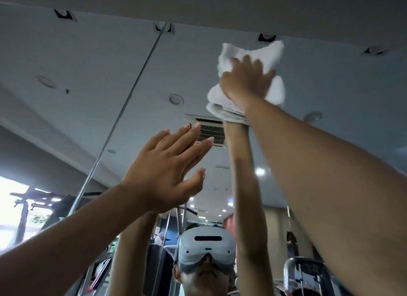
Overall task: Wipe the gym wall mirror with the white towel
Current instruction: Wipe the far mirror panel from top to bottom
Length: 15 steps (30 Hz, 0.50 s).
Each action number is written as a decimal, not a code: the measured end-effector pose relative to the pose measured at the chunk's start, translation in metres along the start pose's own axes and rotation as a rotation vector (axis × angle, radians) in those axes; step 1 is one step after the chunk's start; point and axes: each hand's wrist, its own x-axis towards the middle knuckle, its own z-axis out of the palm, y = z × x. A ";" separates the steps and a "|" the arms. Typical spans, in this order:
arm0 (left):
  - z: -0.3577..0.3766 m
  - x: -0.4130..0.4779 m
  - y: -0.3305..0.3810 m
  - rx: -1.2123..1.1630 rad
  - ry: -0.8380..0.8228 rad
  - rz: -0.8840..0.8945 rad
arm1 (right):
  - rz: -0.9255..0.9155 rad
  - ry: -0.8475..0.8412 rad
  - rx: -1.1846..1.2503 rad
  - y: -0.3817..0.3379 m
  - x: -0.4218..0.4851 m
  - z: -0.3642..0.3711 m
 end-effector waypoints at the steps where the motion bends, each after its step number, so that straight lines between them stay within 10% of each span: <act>1: 0.000 0.000 0.002 -0.006 0.010 -0.027 | -0.073 -0.017 0.008 -0.018 -0.008 0.001; 8: 0.002 -0.008 0.004 -0.021 0.071 -0.193 | -0.540 -0.184 0.034 0.019 -0.031 -0.013; 15: 0.000 -0.019 0.009 -0.058 0.102 -0.358 | -0.054 -0.123 -0.012 -0.004 -0.001 -0.001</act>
